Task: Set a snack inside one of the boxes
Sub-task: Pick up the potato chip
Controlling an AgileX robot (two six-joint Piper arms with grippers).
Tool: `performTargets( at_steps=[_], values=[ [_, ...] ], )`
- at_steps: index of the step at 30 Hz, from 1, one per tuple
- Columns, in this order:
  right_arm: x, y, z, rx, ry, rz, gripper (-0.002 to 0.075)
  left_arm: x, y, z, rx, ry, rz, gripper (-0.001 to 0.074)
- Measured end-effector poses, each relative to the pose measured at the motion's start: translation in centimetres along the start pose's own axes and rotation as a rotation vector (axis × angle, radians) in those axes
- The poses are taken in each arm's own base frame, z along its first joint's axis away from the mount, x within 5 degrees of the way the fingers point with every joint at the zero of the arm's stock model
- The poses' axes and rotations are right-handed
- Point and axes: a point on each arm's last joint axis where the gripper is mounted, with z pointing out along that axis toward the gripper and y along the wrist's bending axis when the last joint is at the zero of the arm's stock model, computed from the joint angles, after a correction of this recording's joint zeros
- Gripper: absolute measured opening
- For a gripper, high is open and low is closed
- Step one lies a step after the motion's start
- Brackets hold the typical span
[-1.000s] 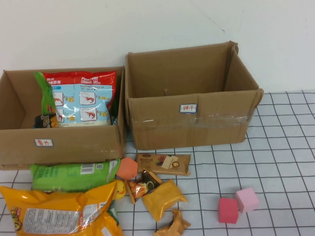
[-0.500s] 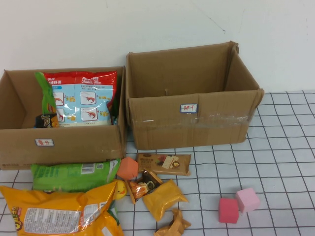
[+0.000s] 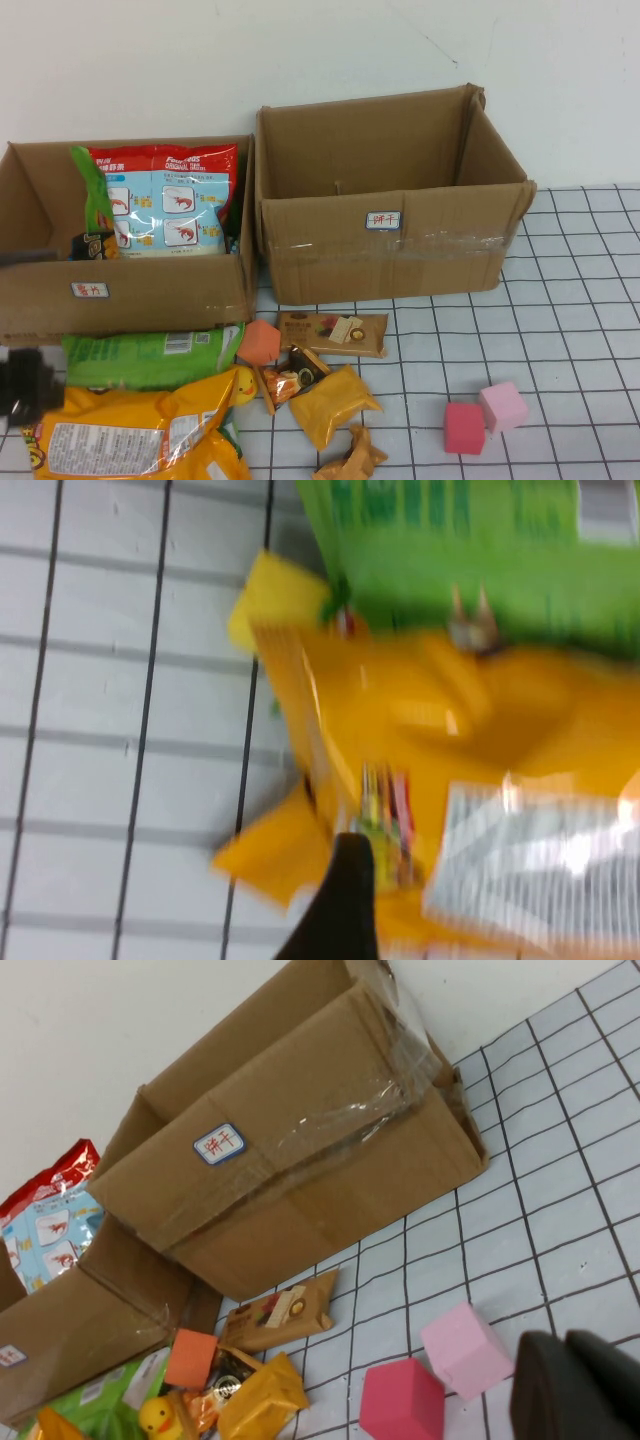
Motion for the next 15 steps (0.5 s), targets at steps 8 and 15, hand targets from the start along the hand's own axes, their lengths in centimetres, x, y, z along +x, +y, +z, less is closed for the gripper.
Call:
performTargets(
  at_steps=[8,15],
  values=[
    [0.2,0.0,0.0,-0.003,0.019,-0.004,-0.0001,-1.8,0.5,3.9,-0.014,0.008,-0.123,0.0651],
    [0.3,0.0,0.0,-0.005,0.029,-0.006,-0.0001,-2.7,1.0,7.0,-0.032,0.009,-0.196,0.0651]
  ],
)
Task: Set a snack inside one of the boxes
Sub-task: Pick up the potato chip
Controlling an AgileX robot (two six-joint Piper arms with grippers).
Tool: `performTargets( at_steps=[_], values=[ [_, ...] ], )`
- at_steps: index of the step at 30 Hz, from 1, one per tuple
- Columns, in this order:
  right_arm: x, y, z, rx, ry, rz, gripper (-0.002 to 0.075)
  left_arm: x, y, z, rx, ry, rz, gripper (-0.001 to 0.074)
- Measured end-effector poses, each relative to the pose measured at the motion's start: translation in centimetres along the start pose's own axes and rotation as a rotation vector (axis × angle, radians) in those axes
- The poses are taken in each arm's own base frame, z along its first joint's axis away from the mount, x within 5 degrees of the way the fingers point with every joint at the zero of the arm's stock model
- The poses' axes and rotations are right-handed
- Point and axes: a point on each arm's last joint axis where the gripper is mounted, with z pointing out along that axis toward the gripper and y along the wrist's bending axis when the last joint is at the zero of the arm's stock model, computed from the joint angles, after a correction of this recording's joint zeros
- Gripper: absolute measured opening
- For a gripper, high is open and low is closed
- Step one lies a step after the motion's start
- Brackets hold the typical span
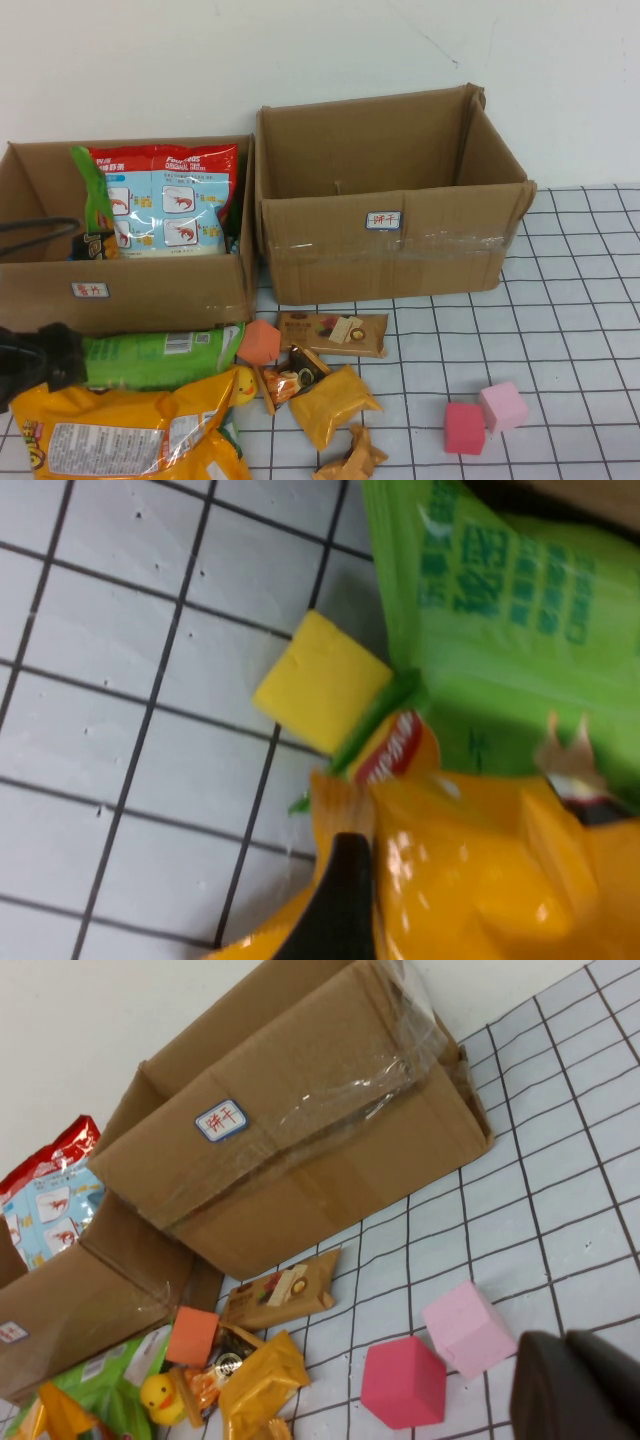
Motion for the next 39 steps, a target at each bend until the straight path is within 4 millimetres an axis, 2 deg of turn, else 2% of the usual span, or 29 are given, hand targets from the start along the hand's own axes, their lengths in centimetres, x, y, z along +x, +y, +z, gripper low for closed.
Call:
performTargets(
  at_steps=[9,17,19,22,25,30,32,35,39],
  values=[
    [0.0,0.0,0.0,0.0,0.0,-0.02,-0.0001,0.1,0.4,2.8,-0.029,0.084,-0.029,0.0651],
    [0.0,0.0,0.0,0.0,0.0,-0.038,-0.0001,0.2,0.5,3.5,-0.037,0.116,-0.034,0.065],
    [0.0,0.0,0.0,0.0,0.0,-0.04,-0.0001,0.3,0.5,3.9,-0.041,0.131,-0.035,0.0631],
    [0.0,0.0,0.0,0.0,0.0,-0.042,-0.0001,0.3,0.6,4.4,-0.044,0.15,-0.041,0.0559],
    [0.0,0.0,0.0,0.0,0.0,-0.043,-0.0001,0.4,0.6,4.7,-0.046,0.162,-0.045,0.0445],
    [0.0,0.0,0.0,0.0,0.0,-0.044,-0.0001,0.4,0.6,4.8,-0.048,0.167,-0.044,0.0152],
    [0.0,0.0,0.0,0.0,0.0,-0.046,-0.0001,0.4,0.6,4.8,-0.047,0.168,-0.033,0.0072],
    [0.0,0.0,0.0,0.0,0.0,-0.046,-0.0001,0.5,0.7,4.8,-0.047,0.18,-0.023,0.0024],
    [0.0,0.0,0.0,0.0,0.0,-0.045,-0.0001,0.5,0.4,3.6,-0.029,0.164,0.007,0.0007]
  ],
)
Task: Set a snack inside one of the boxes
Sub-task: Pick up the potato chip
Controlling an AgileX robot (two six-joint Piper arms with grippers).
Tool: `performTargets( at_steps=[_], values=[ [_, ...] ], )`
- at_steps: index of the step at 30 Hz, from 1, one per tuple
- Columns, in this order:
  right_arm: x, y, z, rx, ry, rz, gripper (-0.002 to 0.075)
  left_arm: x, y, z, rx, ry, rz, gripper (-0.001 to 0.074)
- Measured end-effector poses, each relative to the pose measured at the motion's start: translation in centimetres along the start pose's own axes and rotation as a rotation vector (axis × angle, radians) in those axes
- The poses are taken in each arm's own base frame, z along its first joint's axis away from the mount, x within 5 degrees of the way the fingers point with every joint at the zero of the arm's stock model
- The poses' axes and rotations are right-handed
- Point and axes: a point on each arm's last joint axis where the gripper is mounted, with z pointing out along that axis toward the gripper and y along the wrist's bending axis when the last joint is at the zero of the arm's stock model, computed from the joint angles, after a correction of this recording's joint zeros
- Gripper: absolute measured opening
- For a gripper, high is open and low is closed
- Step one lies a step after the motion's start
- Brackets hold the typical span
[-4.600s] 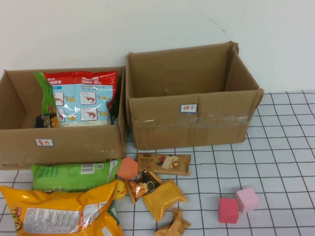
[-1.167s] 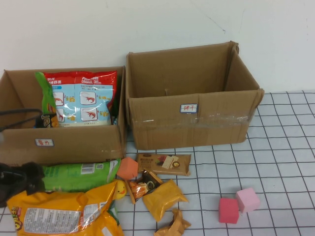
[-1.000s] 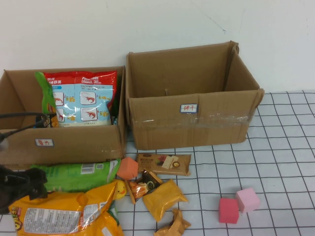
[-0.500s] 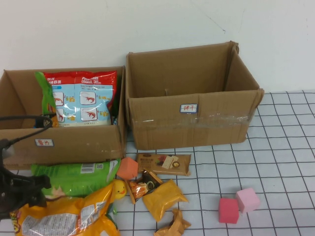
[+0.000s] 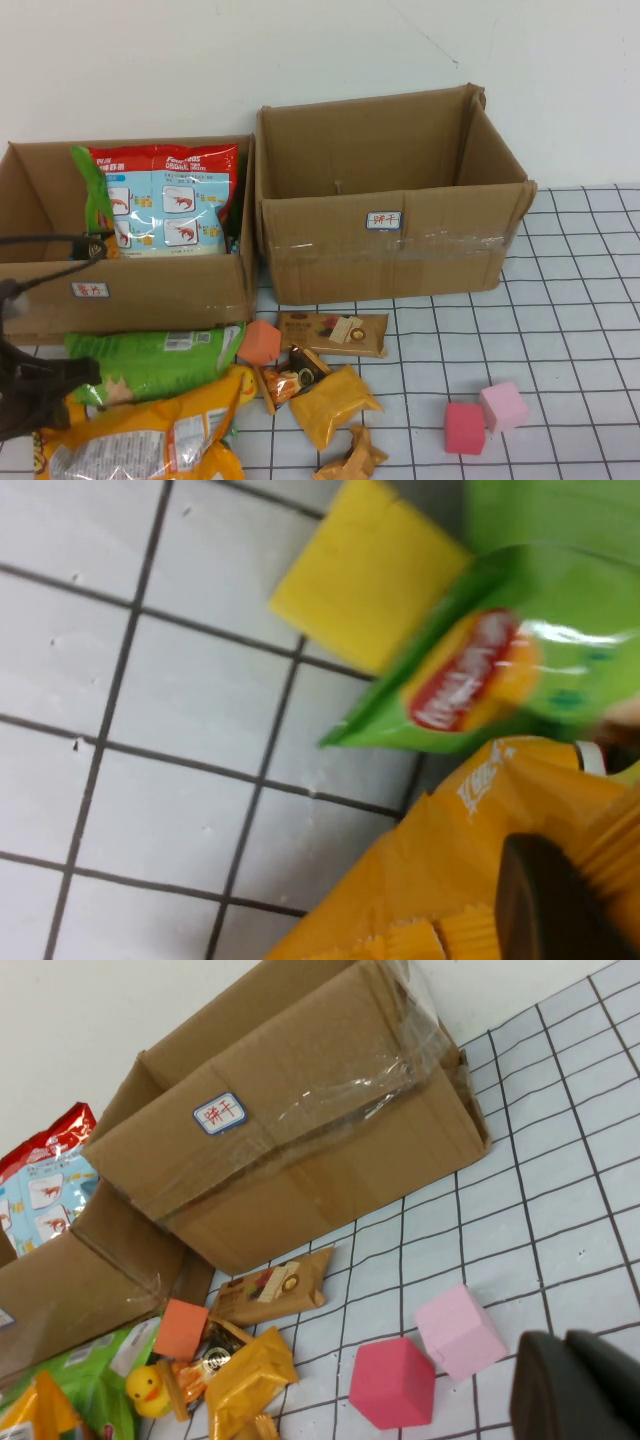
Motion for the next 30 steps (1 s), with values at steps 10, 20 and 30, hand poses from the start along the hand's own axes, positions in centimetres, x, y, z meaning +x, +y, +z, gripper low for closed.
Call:
performTargets(
  at_steps=[10,20,30],
  values=[
    [0.0,0.0,0.0,0.0,0.0,0.0,-0.0001,2.0,-1.7,-8.4,0.171,-0.224,0.122,0.0001],
    [0.0,0.0,0.0,0.0,0.0,0.0,-0.0001,3.9,-2.7,-13.1,0.323,-0.398,0.186,0.0],
    [0.0,0.0,0.0,0.0,0.0,0.0,-0.0001,2.6,-3.0,-11.7,0.315,-0.407,0.263,0.0]
  ],
)
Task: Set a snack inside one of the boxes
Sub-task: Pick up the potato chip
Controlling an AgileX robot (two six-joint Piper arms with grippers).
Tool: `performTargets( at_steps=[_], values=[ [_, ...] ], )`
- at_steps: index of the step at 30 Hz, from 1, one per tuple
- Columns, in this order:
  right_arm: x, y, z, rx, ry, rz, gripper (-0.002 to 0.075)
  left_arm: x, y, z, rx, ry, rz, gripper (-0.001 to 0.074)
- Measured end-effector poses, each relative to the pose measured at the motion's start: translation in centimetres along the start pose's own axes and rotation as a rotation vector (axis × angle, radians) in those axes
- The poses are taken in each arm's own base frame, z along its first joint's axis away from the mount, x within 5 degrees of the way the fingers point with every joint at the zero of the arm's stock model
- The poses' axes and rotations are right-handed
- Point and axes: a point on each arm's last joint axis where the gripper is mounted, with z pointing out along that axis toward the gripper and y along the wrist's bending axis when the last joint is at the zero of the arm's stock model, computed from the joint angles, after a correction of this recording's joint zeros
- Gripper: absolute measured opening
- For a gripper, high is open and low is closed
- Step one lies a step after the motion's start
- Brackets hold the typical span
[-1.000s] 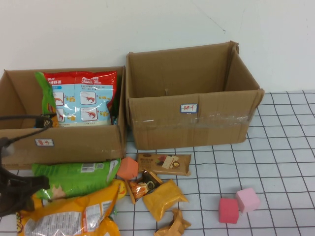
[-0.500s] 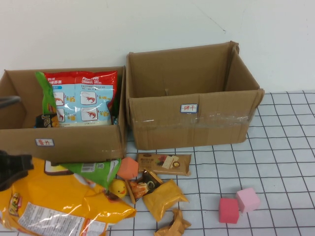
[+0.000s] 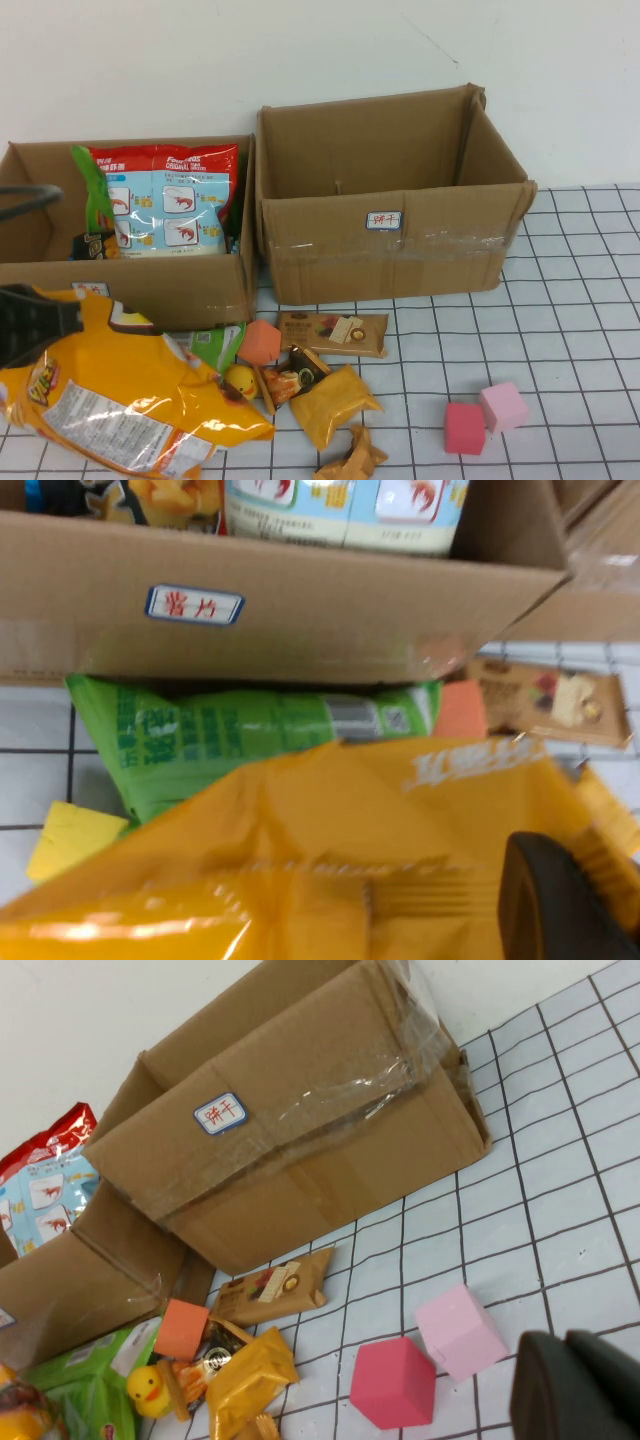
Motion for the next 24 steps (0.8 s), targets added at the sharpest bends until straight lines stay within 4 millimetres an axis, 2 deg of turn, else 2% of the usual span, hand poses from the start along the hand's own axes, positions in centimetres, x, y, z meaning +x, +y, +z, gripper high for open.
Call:
performTargets(
  at_steps=[10,12,15,21,24],
  values=[
    [0.0,0.0,0.0,-0.001,0.0,0.001,-0.0001,-0.1,1.3,2.9,-0.026,0.069,0.048,0.0001],
    [0.0,0.0,0.0,-0.001,0.0,0.001,-0.0001,-0.1,1.5,3.4,-0.033,0.076,0.063,0.0027],
    [0.0,0.0,0.0,-0.001,0.0,0.001,-0.0001,-0.1,1.9,4.0,-0.042,0.089,0.084,0.0127],
    [0.0,0.0,0.0,-0.001,0.0,-0.002,-0.0001,-0.1,2.5,5.2,-0.063,0.097,0.097,0.0475],
    [0.0,0.0,0.0,-0.001,0.0,-0.002,-0.0001,-0.3,2.8,5.6,-0.08,0.078,0.099,0.0559]
  ],
)
